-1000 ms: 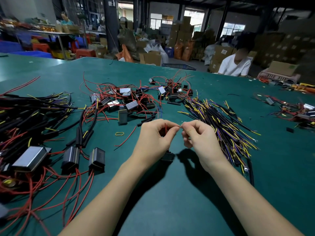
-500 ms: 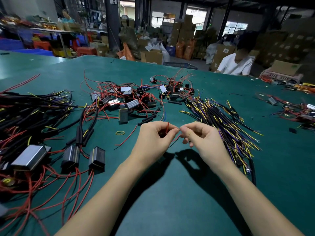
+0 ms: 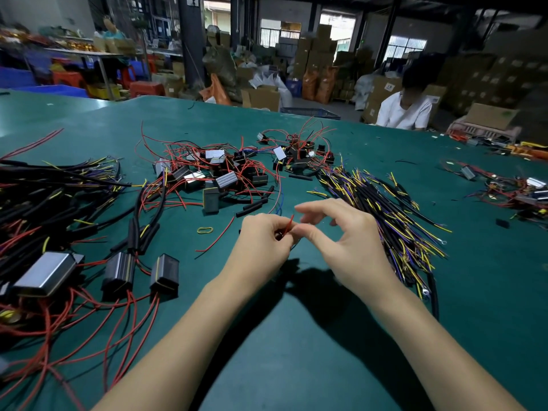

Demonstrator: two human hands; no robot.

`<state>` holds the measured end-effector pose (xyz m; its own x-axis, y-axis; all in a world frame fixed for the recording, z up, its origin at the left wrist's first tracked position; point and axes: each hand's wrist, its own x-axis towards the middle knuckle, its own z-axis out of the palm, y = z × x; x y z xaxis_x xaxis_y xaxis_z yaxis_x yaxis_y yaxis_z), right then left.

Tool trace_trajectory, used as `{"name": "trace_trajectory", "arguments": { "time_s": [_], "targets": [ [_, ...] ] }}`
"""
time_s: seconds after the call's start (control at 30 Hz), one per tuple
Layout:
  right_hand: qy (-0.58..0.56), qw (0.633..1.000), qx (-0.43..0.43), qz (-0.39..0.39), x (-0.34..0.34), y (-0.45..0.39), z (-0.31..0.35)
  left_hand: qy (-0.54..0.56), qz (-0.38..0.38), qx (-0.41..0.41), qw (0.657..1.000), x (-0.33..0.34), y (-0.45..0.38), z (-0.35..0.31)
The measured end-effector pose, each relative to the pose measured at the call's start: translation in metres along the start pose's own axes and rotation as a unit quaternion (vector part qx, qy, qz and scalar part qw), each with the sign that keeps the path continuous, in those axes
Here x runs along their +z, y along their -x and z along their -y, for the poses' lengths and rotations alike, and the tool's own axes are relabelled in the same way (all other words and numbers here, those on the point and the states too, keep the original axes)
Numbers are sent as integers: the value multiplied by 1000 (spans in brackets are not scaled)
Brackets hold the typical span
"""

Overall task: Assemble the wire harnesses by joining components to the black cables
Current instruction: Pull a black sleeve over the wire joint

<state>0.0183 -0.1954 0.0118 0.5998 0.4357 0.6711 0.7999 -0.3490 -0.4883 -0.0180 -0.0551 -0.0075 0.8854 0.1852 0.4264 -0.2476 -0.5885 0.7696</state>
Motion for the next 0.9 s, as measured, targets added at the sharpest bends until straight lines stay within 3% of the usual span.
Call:
{"name": "trace_trajectory", "arguments": {
  "time_s": [0.13, 0.23, 0.37, 0.57, 0.67, 0.8, 0.83, 0.9],
  "targets": [
    [-44, 998, 28, -19, 1, 0, 1, -43, 10, 35, 998, 2, 2, -1],
    [-117, 990, 81, -8, 1, 1, -1, 2, 9, 57, 998, 2, 3, -4],
    [-210, 965, 153, -23, -1, 2, -13, 137, 26, 8, 990, 1, 4, -5],
    [-282, 932, 227, 2, 5, 3, -22, 127, 22, -21, 991, 3, 4, -1],
    [-260, 932, 250, 41, -1, -8, -22, 152, 11, -55, 987, 10, 5, 1],
    [-193, 961, 198, -10, -3, -57, -16, 225, 15, -111, 968, 15, 2, 3],
    [-148, 976, 162, 8, 3, -74, -12, 230, 17, -118, 966, 16, 1, 4],
    [-19, 989, 63, 130, 22, -105, -4, 219, 27, -128, 967, 16, 0, 4]
  ]
}}
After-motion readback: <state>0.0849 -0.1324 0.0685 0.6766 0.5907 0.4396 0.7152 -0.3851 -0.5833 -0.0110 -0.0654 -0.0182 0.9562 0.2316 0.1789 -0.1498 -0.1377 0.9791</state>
